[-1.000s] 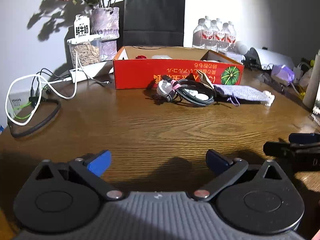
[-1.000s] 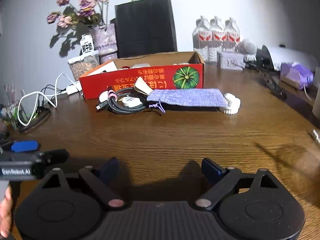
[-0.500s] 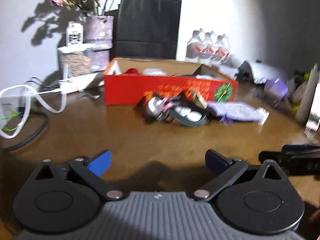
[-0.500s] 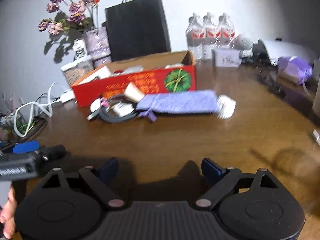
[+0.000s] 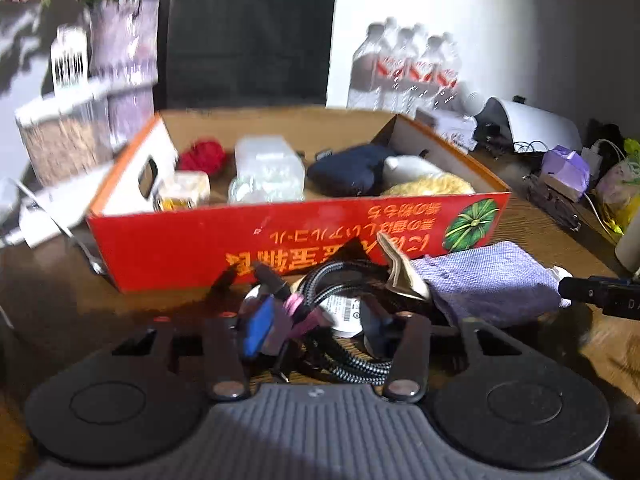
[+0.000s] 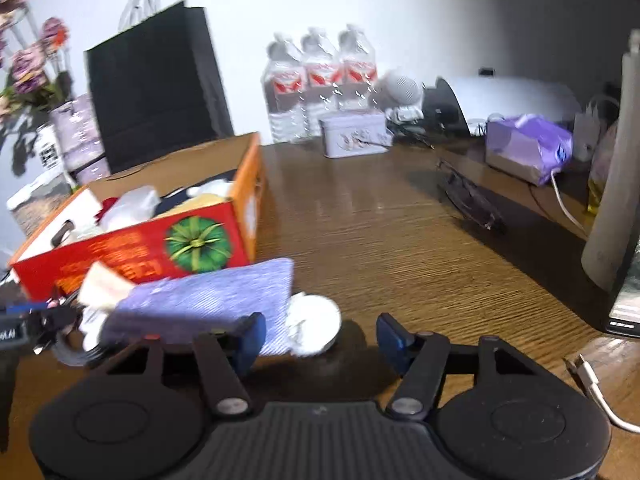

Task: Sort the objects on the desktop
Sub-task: 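Grasp the black braided cable with the left gripper while the right grasps a white crumpled item, then lift the cable and white item and carry them toward the box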

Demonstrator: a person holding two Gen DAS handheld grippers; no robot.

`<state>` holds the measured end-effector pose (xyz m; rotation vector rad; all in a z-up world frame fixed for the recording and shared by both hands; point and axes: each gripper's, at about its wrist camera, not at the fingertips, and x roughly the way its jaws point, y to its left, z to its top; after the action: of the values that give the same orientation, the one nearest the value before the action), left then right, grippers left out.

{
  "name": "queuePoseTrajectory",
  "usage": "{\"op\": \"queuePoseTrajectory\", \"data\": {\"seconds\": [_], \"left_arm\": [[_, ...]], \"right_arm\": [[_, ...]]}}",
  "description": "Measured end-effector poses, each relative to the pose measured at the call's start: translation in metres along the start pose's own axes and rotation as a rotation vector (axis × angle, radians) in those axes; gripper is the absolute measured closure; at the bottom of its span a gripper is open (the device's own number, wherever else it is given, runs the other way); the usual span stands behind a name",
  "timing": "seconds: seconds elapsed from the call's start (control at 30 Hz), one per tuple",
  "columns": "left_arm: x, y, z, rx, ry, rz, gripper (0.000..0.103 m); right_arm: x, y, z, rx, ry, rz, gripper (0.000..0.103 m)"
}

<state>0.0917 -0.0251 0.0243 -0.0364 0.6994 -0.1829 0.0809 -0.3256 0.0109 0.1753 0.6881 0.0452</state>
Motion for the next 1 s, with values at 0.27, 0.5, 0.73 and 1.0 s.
{"op": "queuePoseTrajectory", "data": {"seconds": [0.27, 0.5, 0.73, 1.0], "left_arm": [[-0.019, -0.003, 0.000, -0.005, -0.070, 0.002, 0.081], [-0.099, 0.006, 0.003, -0.093, -0.190, -0.037, 0.081], [-0.126, 0.019, -0.043, -0.183, -0.070, -0.091, 0.081], [-0.123, 0.033, -0.094, -0.214, 0.014, -0.059, 0.081]], "right_arm": [[0.003, -0.002, 0.000, -0.010, -0.036, 0.037, 0.079], [-0.066, 0.039, -0.031, -0.248, -0.164, -0.037, 0.080], [-0.091, 0.090, -0.087, -0.482, -0.059, 0.004, 0.079], [-0.107, 0.083, -0.096, -0.444, -0.080, 0.046, 0.061]]}}
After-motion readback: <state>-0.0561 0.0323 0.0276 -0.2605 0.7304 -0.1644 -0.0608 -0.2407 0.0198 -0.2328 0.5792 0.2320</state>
